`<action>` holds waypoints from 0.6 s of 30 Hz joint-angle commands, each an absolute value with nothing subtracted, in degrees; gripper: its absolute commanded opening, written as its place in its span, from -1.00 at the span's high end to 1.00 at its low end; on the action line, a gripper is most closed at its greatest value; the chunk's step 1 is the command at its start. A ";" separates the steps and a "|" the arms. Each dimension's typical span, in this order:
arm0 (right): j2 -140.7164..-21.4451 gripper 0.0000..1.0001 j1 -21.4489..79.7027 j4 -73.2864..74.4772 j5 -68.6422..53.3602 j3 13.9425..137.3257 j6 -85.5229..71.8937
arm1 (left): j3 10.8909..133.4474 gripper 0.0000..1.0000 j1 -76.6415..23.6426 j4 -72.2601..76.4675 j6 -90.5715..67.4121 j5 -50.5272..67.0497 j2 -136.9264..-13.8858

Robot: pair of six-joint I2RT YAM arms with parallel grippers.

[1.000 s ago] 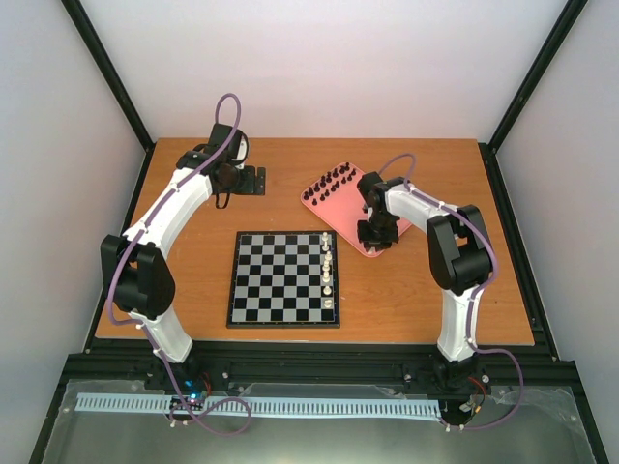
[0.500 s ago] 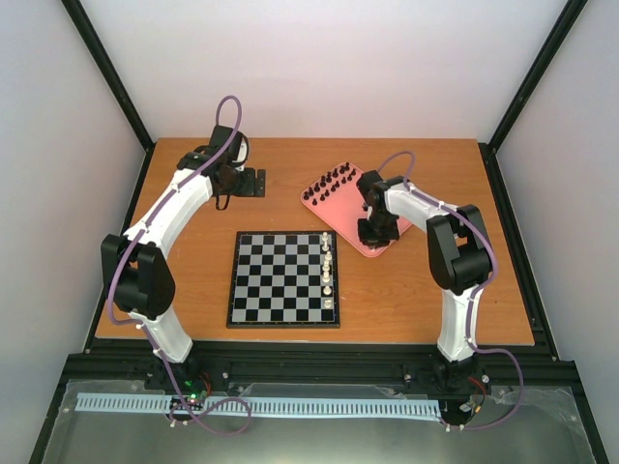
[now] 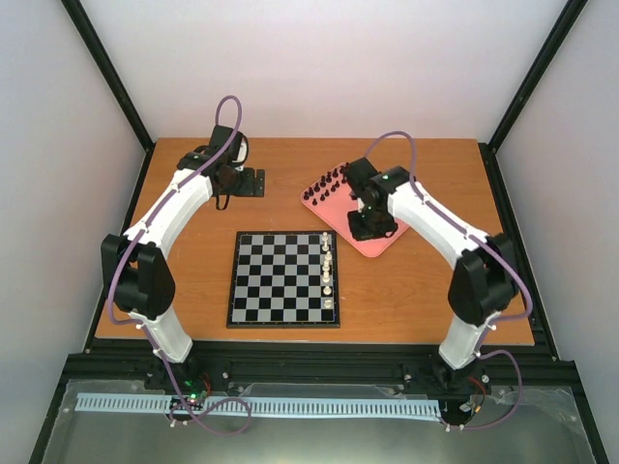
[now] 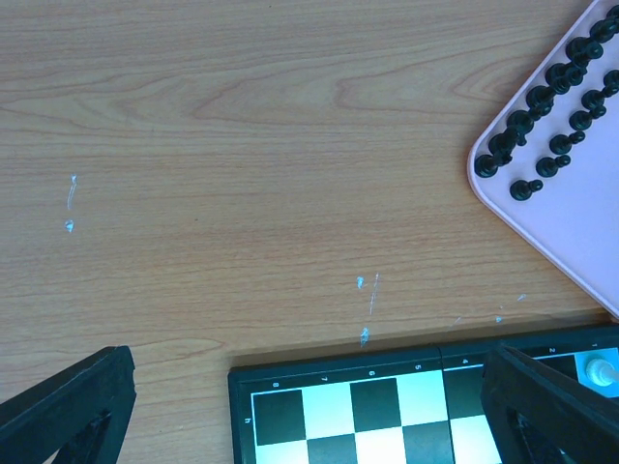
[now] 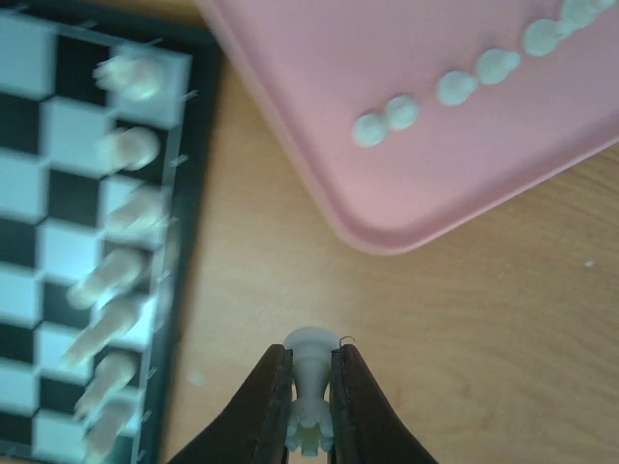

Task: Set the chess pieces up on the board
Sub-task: Pick up the chess piece from the storage box, then place the chess piece on the chessboard.

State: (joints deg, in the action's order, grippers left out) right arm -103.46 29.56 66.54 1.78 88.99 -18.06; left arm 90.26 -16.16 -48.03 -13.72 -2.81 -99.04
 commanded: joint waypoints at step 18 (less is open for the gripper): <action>-90.42 0.84 62.00 61.82 -2.06 69.45 -40.18 | 91.30 -0.99 -16.26 -47.55 -13.01 -3.53 -100.16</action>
State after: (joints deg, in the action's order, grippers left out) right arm -89.30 58.92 65.32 -2.39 69.58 -35.53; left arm 90.26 -16.16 -48.01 -13.67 -3.75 -99.42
